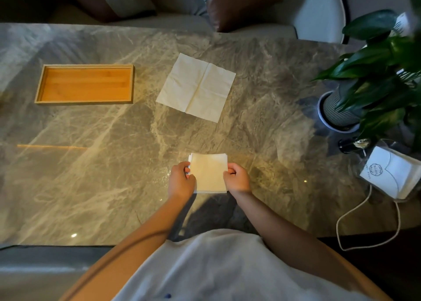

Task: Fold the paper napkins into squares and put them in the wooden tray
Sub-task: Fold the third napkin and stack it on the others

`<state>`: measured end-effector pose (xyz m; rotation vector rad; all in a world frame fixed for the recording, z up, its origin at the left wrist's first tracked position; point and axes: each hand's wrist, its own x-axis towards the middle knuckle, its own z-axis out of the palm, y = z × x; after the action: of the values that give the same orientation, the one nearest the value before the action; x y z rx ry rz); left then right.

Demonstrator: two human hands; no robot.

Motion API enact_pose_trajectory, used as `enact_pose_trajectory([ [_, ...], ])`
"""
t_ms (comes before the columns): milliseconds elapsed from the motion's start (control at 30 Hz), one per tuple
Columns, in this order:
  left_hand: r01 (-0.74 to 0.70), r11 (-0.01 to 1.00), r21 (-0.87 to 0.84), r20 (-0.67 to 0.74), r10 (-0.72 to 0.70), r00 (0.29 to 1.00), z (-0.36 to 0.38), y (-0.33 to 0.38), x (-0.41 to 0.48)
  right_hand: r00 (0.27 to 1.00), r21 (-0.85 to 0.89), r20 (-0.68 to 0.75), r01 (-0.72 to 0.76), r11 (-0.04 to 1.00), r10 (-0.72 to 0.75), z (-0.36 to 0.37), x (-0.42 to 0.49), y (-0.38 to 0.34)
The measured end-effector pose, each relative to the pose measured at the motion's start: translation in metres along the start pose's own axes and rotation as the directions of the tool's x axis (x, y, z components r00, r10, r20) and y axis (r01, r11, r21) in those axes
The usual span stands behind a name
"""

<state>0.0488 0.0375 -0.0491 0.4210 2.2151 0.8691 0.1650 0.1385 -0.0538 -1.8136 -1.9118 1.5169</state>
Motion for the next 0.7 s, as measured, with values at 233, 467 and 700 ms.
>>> enact_pose_trajectory([
  [233,-0.009,1.0,-0.021,0.022,0.009,1.0,-0.001,-0.007,0.002,0.998,-0.038,0.021,0.058,0.998,-0.057,0.001,0.004,0.003],
  [467,0.017,0.999,-0.029,0.008,-0.017,1.0,-0.004,-0.018,0.002,0.999,0.004,-0.026,0.024,1.0,-0.024,0.002,0.006,0.01],
  [700,0.031,0.997,-0.067,0.005,-0.031,1.0,-0.003,-0.014,0.003,0.996,-0.007,-0.079,0.036,0.999,-0.036,0.007,0.005,0.017],
])
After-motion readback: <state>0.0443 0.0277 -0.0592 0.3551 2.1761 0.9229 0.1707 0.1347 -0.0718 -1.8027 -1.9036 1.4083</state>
